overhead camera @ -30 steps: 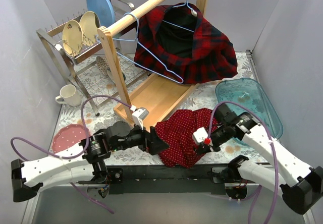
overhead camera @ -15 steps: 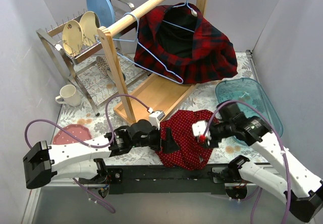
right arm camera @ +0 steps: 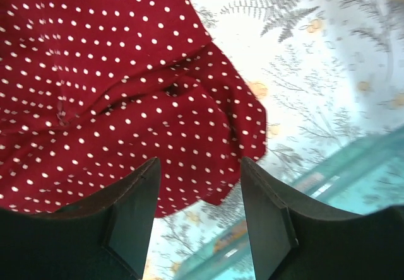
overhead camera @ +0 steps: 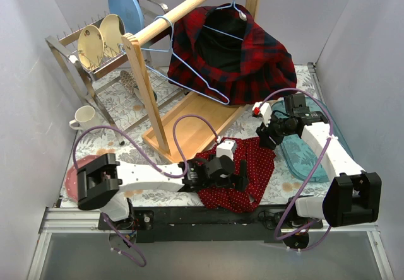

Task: Place the skirt on the hanger

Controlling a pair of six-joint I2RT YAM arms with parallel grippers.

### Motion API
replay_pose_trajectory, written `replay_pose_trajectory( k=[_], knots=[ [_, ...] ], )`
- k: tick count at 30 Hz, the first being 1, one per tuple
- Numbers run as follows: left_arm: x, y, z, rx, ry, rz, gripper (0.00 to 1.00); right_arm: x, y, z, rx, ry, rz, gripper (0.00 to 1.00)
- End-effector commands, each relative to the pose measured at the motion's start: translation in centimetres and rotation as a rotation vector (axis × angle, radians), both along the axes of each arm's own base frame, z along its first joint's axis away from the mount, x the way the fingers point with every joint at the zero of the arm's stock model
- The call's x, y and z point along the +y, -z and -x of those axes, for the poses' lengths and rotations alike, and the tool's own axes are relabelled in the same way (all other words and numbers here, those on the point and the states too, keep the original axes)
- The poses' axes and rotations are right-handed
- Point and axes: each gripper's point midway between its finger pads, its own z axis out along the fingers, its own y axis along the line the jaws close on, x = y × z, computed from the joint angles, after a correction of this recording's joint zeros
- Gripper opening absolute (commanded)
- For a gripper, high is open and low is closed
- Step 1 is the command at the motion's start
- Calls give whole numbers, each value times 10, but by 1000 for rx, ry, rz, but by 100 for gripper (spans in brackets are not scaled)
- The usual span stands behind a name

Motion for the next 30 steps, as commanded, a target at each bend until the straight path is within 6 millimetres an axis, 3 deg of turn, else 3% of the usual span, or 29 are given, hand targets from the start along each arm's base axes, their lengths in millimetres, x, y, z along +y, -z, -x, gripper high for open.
replay_pose_trajectory(
  k=[1,3,7,11,14,17,18,20,21,22,24,25,30],
  knots=[
    [3,17,-36,-94,-157,-112,86,15,-5,-12,31,25,-84,62],
    [2,25,-40,-105,-155,-150,80,18,2,-14,72,28,-96,64],
    [6,44,-42,-107,-147,-211,53,31,4,-6,152,6,-163,68],
    [10,46,-42,-89,-126,-195,10,42,23,9,229,-52,-133,76],
    [13,44,-37,-75,-102,-168,4,44,29,9,233,-58,-117,76],
    [17,37,-32,-66,-95,-128,0,47,35,13,244,-81,-92,67],
    [19,36,-32,-67,-100,-124,0,47,37,14,247,-87,-82,46],
    [24,21,-34,-79,-113,-93,0,46,40,15,250,-98,-60,20],
    [31,21,-34,-83,-121,-96,0,46,38,14,239,-106,-56,2],
    [34,4,-36,-101,-137,-59,0,46,34,12,221,-114,-57,1],
    [49,-5,-41,-110,-162,-52,0,46,19,12,175,-126,-65,1],
    [54,-24,-41,-125,-169,-6,0,47,7,7,135,-131,-74,1],
    [88,-72,-50,-168,-190,100,0,46,-53,0,-35,-142,-108,1]
  ],
)
